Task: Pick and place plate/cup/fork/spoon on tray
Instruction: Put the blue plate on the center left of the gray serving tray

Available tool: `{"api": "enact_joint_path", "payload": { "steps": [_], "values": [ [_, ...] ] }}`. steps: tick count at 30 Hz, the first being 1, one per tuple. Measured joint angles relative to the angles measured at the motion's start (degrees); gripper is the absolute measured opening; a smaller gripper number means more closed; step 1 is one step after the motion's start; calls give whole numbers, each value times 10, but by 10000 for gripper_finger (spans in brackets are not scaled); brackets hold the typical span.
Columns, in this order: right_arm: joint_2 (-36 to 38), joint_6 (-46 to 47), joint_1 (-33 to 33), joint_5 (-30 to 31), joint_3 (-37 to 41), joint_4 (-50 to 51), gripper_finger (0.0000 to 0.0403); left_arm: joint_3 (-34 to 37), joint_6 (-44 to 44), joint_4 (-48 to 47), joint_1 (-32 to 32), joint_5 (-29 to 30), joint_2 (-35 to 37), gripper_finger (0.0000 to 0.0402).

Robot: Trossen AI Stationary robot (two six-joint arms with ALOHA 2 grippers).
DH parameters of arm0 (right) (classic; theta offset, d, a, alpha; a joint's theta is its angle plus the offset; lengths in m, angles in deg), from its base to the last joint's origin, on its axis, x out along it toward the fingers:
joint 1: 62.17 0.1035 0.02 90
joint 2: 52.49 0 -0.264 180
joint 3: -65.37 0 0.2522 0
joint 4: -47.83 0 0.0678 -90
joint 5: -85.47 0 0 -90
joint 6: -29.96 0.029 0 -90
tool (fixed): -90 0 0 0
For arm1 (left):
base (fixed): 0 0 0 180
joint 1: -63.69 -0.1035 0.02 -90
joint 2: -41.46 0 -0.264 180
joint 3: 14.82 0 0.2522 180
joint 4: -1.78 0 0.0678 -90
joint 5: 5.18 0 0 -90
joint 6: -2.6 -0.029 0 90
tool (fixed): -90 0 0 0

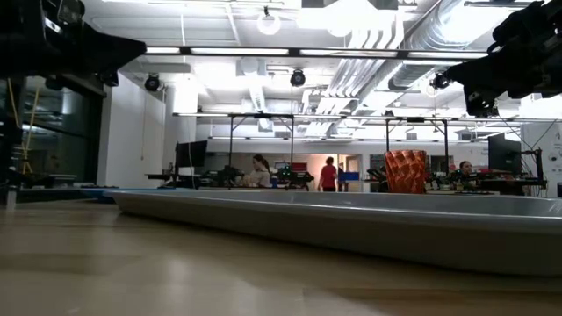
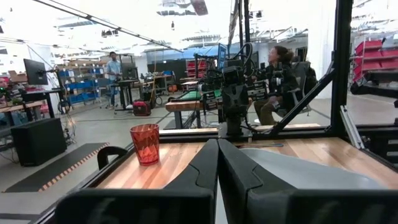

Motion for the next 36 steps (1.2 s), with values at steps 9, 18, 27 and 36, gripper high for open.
{"api": "enact_joint_path", "payload": {
  "steps": [9, 18, 27, 36],
  "values": [
    [0, 0, 0, 0, 0, 0, 0, -31, 17, 94, 0, 11, -56, 24],
    [0, 0, 0, 0, 0, 0, 0, -172, 20, -106, 0, 171, -244, 156],
    [0, 0, 0, 0, 0, 0, 0, -317, 184, -474, -17, 191, -399, 233],
    [0, 0, 0, 1, 0, 0, 0, -318, 182, -479, -69, 137, -576, 233]
  ]
}}
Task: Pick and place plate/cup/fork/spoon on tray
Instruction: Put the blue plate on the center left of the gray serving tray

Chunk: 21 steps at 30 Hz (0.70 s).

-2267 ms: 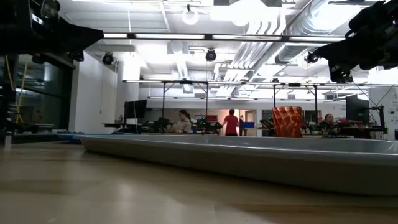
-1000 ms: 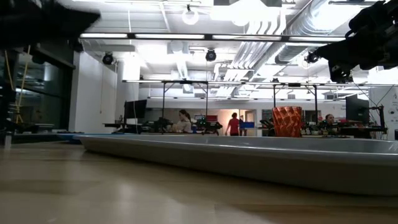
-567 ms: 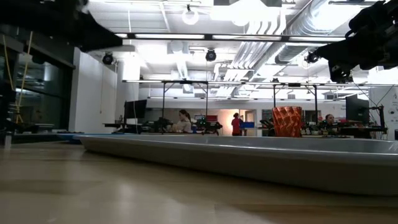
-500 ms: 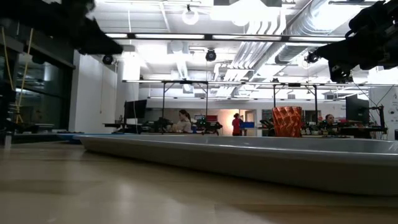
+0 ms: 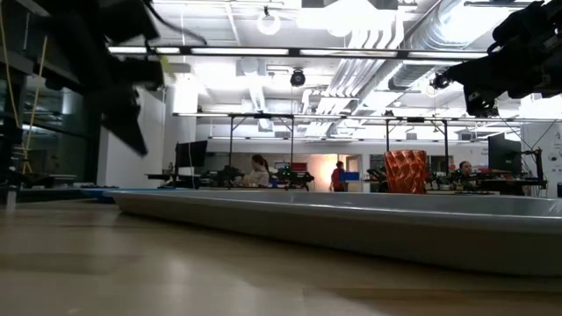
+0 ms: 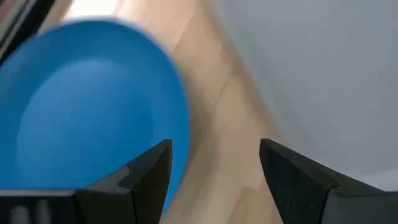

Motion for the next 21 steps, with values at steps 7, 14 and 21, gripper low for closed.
{"api": "enact_joint_path", "payload": {
  "steps": [7, 14, 21],
  "values": [
    [0, 0, 0, 0, 0, 0, 0, 0, -1, 2, -44, -18, -68, 233],
    [0, 0, 0, 0, 0, 0, 0, 0, -1, 4, -57, -26, -107, 232],
    [0, 0, 0, 0, 0, 0, 0, 0, 4, 16, -66, 28, -174, 234]
  ]
}}
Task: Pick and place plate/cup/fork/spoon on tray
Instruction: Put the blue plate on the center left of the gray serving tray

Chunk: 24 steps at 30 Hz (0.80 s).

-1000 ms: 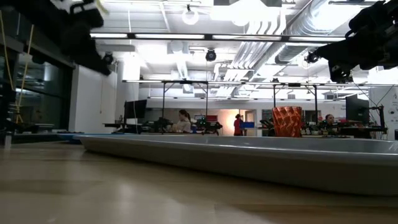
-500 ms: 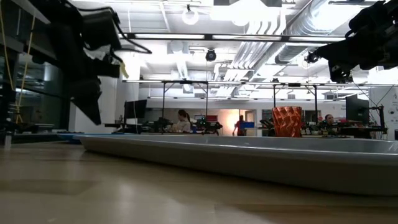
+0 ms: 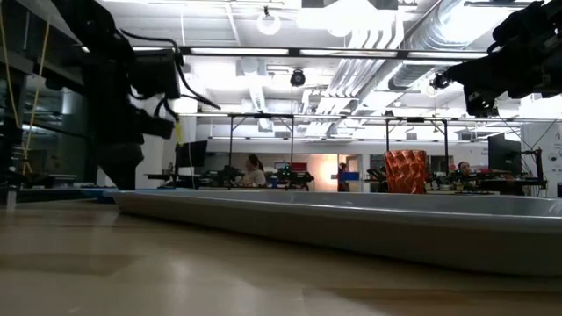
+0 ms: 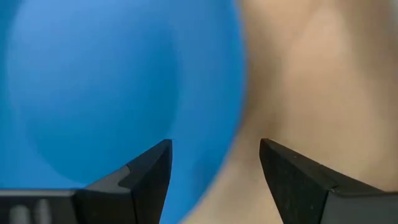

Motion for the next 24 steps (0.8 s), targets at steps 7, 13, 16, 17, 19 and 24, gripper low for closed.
{"api": "enact_joint_path", "payload": {
  "steps": [7, 13, 16, 17, 19, 24],
  "values": [
    [0, 0, 0, 0, 0, 0, 0, -3, 4, 12, -5, 35, -51, 234],
    [0, 0, 0, 0, 0, 0, 0, -2, 18, 25, -5, 67, -59, 211],
    [0, 0, 0, 0, 0, 0, 0, -2, 20, 22, -5, 62, -60, 168],
    [0, 0, 0, 0, 0, 0, 0, -2, 19, 22, -5, 59, -60, 148],
    [0, 0, 0, 0, 0, 0, 0, -2, 7, 24, -4, 53, -60, 98],
    [0, 0, 0, 0, 0, 0, 0, -13, -13, -7, -3, 106, -62, 15]
  ]
}}
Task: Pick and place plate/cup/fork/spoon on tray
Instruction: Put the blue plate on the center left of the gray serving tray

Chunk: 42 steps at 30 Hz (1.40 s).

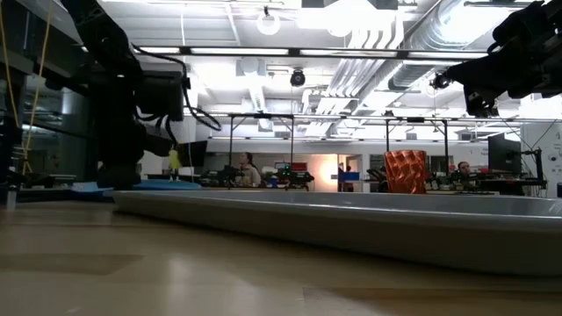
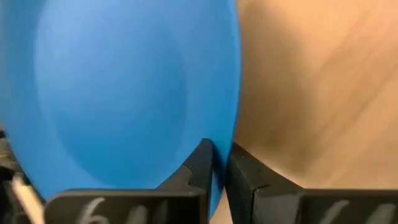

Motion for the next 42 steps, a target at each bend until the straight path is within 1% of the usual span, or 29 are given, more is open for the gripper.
{"api": "enact_joint_path", "payload": {
  "steps": [2, 5, 7, 10, 13, 16, 19, 21, 25, 28, 30, 32, 36, 42],
  "values": [
    [0, 0, 0, 0, 0, 0, 0, -16, 2, -25, 11, 8, 3, 17],
    [1, 0, 0, 1, 0, 0, 0, -39, 5, -64, 35, 30, 16, 5],
    [1, 0, 0, 1, 0, 0, 0, -56, 12, -73, 58, 34, 39, 4],
    [1, 0, 0, 1, 0, 0, 0, -80, 8, -83, 96, 56, 71, 2],
    [1, 0, 0, 1, 0, 0, 0, -102, 5, -82, 140, 83, 108, 2],
    [1, 0, 0, 1, 0, 0, 0, -121, -11, -79, 189, 105, 129, 1],
    [1, 0, 0, 1, 0, 0, 0, -134, -46, -55, 246, 132, 134, 1],
    [1, 0, 0, 1, 0, 0, 0, -138, -92, -17, 285, 131, 132, 1],
    [1, 0, 0, 1, 0, 0, 0, -150, -200, 86, 369, 128, 97, 1],
    [1, 0, 0, 1, 0, 0, 0, -173, -291, 157, 425, 138, 50, 1],
    [1, 0, 0, 1, 0, 0, 0, -186, -347, 185, 449, 146, 15, 1],
    [0, 0, 0, 1, 0, 0, 0, -194, -390, 202, 460, 147, -21, 1],
    [1, 0, 0, 1, 0, 0, 0, -195, -412, 216, 462, 151, -87, 1],
    [0, 0, 0, 1, 0, 0, 0, -194, -396, 214, 456, 171, -176, 0]
  ]
}}
